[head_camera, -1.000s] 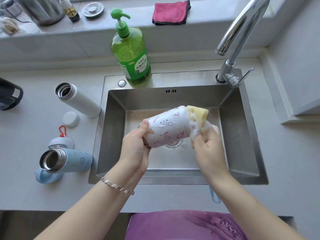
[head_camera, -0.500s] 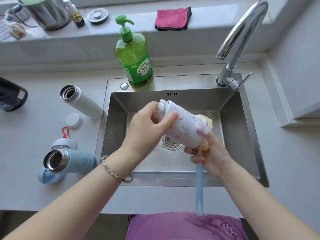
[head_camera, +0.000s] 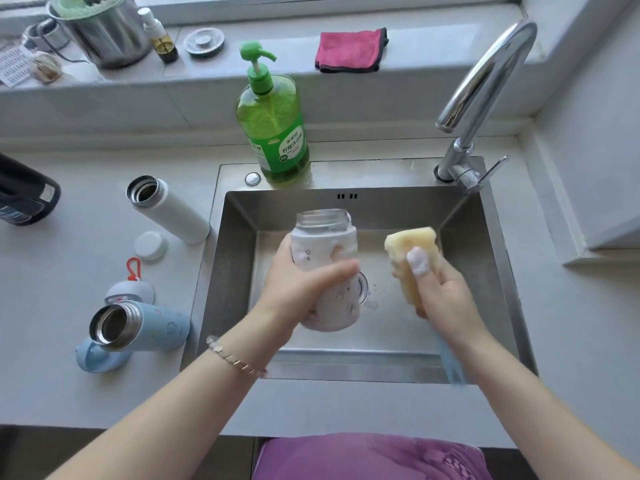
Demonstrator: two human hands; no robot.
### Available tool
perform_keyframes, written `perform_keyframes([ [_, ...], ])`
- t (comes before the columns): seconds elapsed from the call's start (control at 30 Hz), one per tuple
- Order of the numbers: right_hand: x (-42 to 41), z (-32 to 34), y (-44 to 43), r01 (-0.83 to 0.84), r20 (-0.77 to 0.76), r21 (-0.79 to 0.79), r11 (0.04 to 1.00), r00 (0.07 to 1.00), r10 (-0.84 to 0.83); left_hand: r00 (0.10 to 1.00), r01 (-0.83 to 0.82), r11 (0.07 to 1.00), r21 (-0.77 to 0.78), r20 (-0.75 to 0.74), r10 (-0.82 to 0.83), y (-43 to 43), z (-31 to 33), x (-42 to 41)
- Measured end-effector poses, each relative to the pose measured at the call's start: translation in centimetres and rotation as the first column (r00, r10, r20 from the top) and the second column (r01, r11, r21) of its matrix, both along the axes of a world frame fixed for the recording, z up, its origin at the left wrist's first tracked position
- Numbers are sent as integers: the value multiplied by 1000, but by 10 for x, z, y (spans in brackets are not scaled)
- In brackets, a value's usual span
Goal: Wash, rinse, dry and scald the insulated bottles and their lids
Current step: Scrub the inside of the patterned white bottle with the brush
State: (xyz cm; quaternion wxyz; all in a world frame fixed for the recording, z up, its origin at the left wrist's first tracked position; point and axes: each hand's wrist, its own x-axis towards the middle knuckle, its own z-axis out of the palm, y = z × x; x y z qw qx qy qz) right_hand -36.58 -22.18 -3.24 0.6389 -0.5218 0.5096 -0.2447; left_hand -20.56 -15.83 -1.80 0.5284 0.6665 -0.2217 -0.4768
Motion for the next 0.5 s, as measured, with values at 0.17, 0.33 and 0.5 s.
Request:
perform_keyframes([
  [0.17, 3, 8, 5, -282, -230, -486, 827, 954, 190, 897, 151, 955, 255, 371, -241, 20, 13, -17],
  [0.33, 14, 11, 10, -332, -222, -520, 787, 942, 251, 739, 215, 908, 360, 547, -392, 25, 19, -19],
  [0.5, -4, 0, 2, -344, 183, -357, 869, 886, 426, 824, 561, 794, 234, -61, -564, 23, 29, 2],
])
